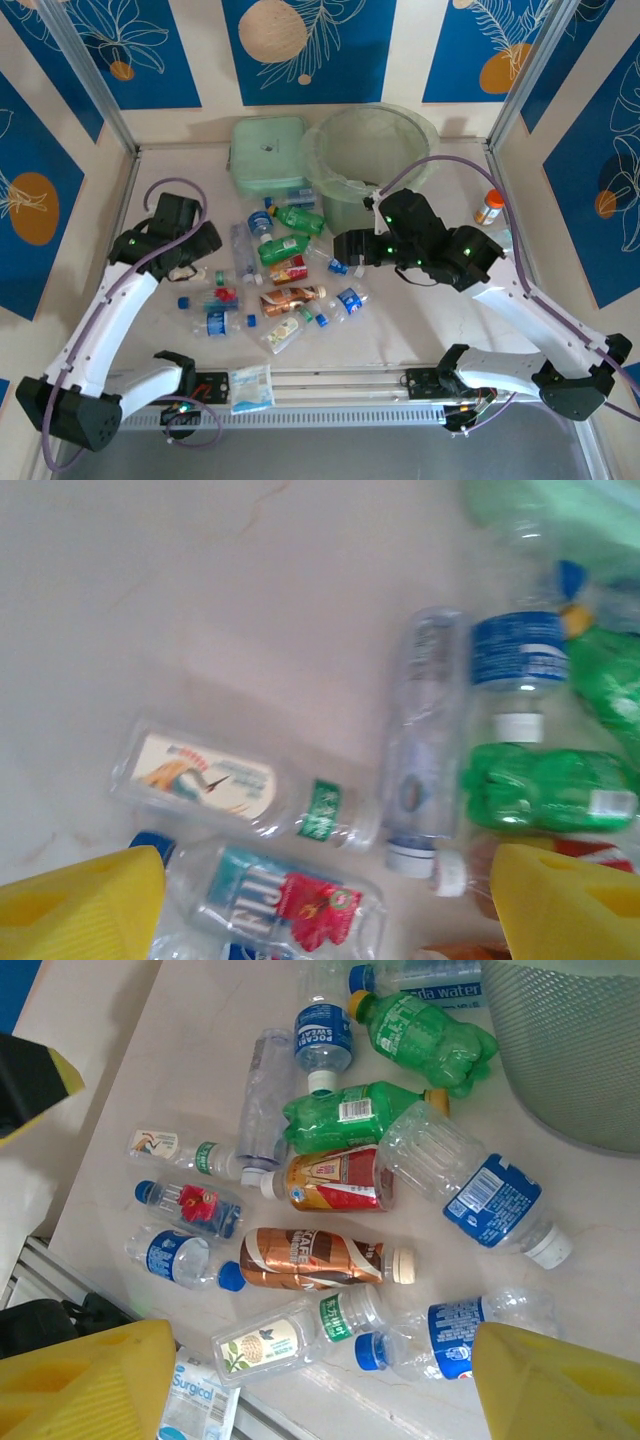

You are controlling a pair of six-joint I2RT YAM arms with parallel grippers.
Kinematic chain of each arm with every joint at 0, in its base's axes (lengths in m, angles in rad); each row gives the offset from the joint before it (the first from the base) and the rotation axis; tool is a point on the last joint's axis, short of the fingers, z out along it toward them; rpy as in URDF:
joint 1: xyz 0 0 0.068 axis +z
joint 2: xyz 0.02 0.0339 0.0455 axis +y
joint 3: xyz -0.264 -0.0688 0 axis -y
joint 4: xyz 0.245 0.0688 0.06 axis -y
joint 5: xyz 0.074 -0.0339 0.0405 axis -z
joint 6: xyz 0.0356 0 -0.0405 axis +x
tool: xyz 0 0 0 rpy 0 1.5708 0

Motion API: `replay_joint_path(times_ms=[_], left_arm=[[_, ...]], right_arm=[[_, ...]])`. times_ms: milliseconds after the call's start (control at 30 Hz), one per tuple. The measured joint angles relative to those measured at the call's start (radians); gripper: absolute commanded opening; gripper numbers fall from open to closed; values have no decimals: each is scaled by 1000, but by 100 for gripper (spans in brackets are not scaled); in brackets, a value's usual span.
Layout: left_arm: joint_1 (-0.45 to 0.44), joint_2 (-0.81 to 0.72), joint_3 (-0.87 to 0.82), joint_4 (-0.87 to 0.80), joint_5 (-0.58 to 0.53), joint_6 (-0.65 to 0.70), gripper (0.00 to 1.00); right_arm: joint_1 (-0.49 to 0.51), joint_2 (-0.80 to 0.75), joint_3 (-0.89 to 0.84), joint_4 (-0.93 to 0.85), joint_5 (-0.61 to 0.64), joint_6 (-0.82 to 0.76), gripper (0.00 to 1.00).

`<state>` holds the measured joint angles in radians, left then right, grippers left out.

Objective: Put the plastic bottles in the bin

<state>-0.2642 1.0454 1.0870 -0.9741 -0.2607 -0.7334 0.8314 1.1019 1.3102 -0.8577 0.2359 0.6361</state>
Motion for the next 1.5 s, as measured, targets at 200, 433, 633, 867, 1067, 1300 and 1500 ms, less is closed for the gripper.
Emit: replay_joint_path(times_ms=[200,433,633,867,1067,1300,1500], left_arm=[[90,11,-126,50,45,-64,84],[161,77,-235,105,85,-118,86],[203,135,-251,164,105,-135,88],[214,221,-253,250,105,-164,88],[221,286,-254,291,92,-180,86],[225,343,-226,340,70,-183,85],[226,373,-220,375,84,-197,87]], right_arm=[[12,2,-42,33,-1,24,79],[44,24,-113,51,-3,72,79],[63,30,-121,73,-3,90,79],[66,30,-121,88,-3,98,79],[66,30,-122,88,-3,98,79],[71,30,-122,88,-3,106,79],[71,32,-125,88,-3,113,79]])
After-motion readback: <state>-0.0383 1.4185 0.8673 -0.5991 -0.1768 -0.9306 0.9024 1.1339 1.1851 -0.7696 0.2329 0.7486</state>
